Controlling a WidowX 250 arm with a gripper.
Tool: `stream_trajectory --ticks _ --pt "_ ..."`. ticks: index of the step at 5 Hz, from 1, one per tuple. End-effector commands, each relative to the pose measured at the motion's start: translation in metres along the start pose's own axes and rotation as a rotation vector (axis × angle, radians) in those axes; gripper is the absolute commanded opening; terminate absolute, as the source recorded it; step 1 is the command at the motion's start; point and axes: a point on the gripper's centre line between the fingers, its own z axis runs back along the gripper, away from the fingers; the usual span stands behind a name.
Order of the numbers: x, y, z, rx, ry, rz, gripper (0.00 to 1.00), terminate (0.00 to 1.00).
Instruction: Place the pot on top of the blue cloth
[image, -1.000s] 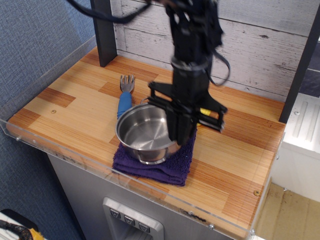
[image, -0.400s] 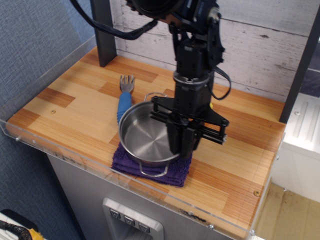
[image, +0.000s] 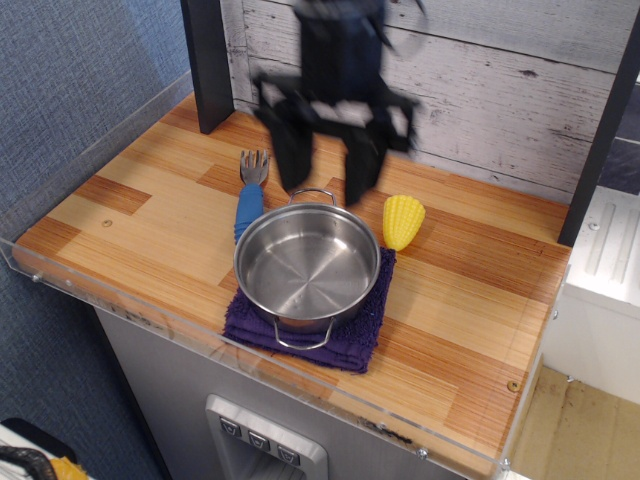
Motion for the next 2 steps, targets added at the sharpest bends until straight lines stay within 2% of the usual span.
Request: stream_trajectory --ticks 1,2 --pt "-0.0044 0.0134 0.0423 -0.006 -0.080 0.013 1.00 0.00" --pt "-0.0044 0.0134 0.0423 -0.006 -0.080 0.013 1.00 0.00"
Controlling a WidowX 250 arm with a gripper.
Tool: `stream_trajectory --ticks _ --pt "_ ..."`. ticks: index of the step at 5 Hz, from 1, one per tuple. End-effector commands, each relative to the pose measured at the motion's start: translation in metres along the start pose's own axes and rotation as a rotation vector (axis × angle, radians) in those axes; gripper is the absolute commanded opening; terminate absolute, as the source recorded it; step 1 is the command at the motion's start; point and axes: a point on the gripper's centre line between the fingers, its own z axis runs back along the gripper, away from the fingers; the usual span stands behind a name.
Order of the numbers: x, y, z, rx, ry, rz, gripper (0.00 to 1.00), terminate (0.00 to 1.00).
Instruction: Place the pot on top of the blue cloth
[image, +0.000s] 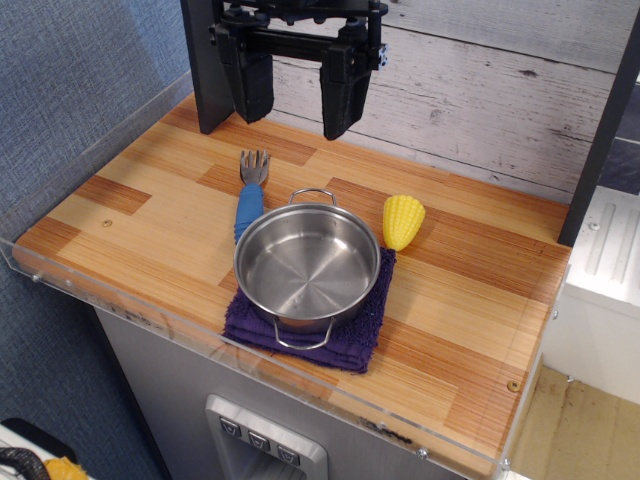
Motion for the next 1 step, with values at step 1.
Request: stream_trajectory --ticks 1 --pt "-0.0072 0.0009 0.0153 0.004 -0.061 -0.003 1.00 1.00"
